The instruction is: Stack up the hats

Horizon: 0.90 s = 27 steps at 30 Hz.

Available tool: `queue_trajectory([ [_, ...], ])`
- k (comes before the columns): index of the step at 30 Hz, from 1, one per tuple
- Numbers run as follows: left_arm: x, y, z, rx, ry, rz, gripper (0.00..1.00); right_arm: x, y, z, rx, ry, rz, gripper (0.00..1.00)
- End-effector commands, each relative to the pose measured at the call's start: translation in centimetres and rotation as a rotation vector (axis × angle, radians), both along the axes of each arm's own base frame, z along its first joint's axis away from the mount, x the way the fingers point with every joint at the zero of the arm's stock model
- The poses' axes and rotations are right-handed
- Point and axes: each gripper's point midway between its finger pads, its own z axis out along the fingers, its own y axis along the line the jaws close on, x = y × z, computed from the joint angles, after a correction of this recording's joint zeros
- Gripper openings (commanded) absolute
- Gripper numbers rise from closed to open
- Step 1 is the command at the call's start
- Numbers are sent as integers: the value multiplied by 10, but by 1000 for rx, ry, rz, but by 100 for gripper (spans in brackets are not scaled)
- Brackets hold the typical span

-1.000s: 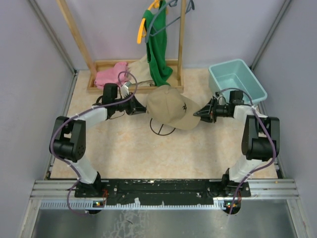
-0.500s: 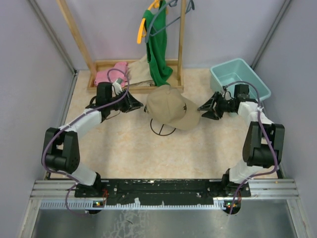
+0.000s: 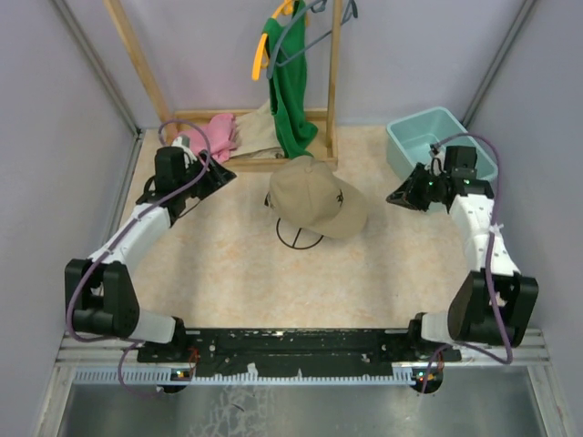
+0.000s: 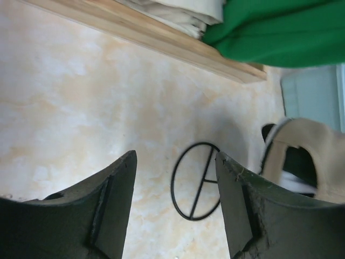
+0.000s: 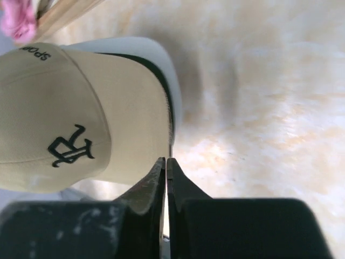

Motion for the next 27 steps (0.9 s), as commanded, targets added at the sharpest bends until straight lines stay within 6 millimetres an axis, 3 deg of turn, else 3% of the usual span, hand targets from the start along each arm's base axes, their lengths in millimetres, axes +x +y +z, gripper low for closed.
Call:
queue_trajectory([
  [1,10,14,-11,58,32,21,68,-29,-67,11,-370,26,-243,0],
  [5,18,3,-16,38,42,-45,76,-58,-117,-14,-584,171,-427,0],
  [9,27,-7,-14,17,48,-97,86,-64,-153,-34,-650,260,-555,0],
  [12,30,-10,-11,16,52,-118,99,-51,-182,-35,-694,246,-655,0],
  [18,27,-6,-8,37,25,-107,99,1,-222,-33,-791,199,-759,0],
  [21,22,-2,-10,47,25,-90,99,41,-221,-39,-728,138,-747,0],
  [24,18,0,-15,47,37,-85,99,82,-196,-51,-656,127,-680,0],
  [27,17,0,-14,47,37,-86,99,123,-171,-34,-625,24,-648,0],
])
